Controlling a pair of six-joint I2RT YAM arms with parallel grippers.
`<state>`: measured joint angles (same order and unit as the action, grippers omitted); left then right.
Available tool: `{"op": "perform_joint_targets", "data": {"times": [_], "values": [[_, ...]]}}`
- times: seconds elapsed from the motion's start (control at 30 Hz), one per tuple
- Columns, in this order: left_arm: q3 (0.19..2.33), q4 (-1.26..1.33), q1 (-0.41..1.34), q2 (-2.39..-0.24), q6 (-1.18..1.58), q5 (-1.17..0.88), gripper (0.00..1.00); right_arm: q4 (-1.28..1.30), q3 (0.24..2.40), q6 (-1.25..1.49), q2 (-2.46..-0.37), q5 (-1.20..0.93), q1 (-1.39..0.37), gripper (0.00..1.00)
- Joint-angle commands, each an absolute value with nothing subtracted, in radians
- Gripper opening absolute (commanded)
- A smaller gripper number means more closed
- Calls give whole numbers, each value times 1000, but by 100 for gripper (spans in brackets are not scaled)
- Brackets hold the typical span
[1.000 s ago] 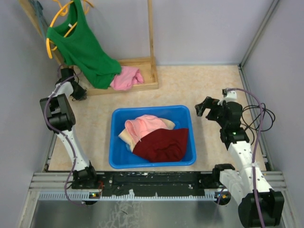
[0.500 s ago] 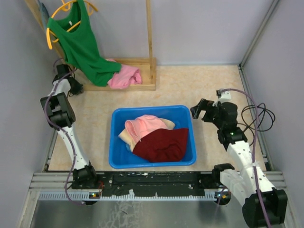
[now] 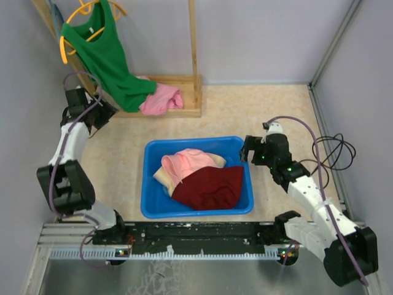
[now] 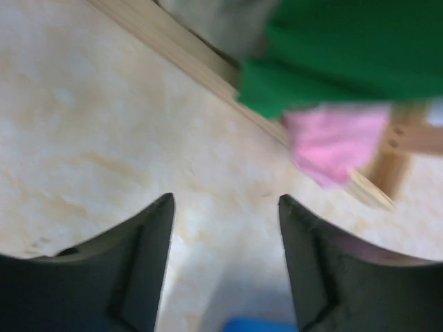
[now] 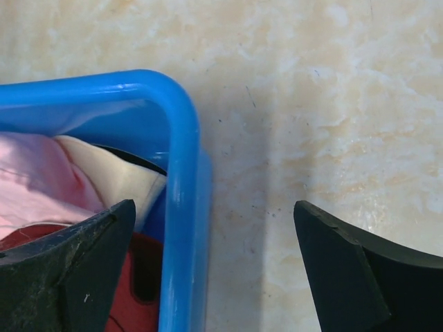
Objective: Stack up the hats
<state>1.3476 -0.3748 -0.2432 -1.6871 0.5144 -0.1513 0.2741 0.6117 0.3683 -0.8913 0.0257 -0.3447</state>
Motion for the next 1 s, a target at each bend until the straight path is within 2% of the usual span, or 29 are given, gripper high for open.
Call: {"op": "perform_joint_targets", "data": {"times": [0.0, 0.13, 0.27, 0.47, 0.7, 0.87, 0.97], "values": [[1134, -246, -217, -1388, 514, -260, 80, 237, 668, 363, -965, 65, -355, 94], [1058, -233, -216, -1207, 513, -274, 98, 218, 684, 372, -997, 72, -375, 79], [1055, -271, -215, -1094, 515, -345, 99, 204, 695, 377, -1009, 68, -379, 64], [1024, -275, -215, -1022, 547, -470, 99, 167, 723, 382, -1083, 52, -420, 59], [934, -214, -215, -995, 648, -499, 99, 186, 738, 392, -1110, 96, -439, 39], [924, -208, -215, -986, 685, -565, 99, 249, 768, 355, -1109, 182, -434, 20], [921, -211, -215, -978, 684, -598, 99, 275, 812, 321, -1120, 201, -389, 15]]}}
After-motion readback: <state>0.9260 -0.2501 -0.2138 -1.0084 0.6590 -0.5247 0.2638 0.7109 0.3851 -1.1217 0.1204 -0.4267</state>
